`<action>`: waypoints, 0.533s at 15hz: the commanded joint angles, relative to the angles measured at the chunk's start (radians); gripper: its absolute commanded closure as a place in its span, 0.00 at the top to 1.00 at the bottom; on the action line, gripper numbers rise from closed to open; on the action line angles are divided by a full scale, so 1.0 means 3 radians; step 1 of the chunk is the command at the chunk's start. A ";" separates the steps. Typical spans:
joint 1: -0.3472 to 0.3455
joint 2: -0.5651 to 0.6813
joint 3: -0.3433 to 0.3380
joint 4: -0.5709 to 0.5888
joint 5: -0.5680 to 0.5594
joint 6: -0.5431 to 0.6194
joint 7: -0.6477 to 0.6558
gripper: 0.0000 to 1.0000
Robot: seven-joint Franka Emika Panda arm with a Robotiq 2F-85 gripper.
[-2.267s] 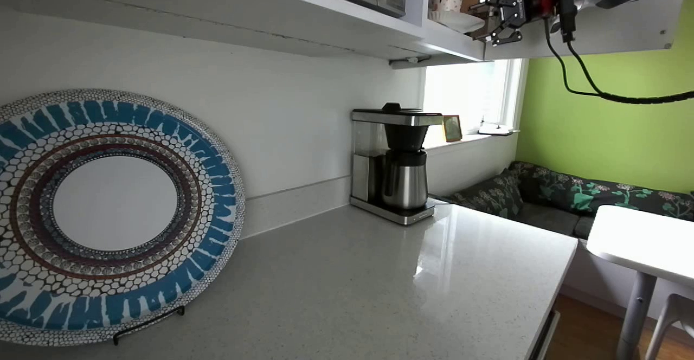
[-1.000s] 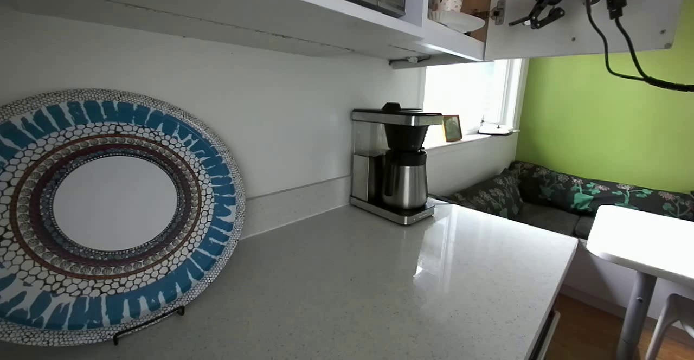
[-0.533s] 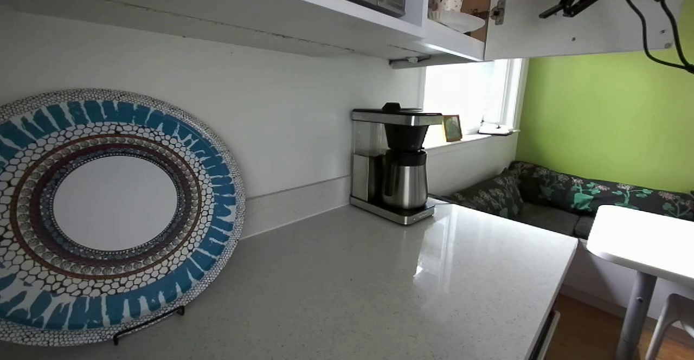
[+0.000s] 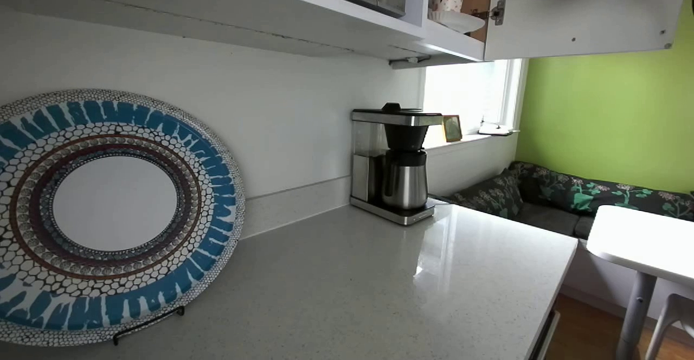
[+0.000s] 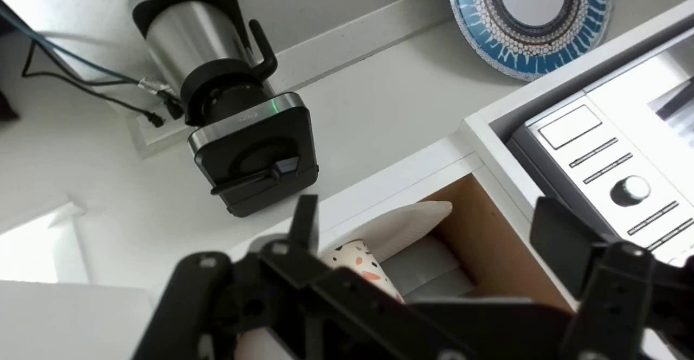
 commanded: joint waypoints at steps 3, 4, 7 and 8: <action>0.0360 -0.0253 -0.0082 0.0191 -0.0560 -0.0005 -0.0580 1.00; 0.0416 -0.0272 -0.0096 0.0239 -0.0659 -0.0001 -0.0694 1.00; 0.0539 -0.0330 -0.0089 0.0335 -0.0963 0.0058 -0.0911 1.00; 0.0572 -0.0350 -0.0090 0.0344 -0.1037 0.0087 -0.0951 1.00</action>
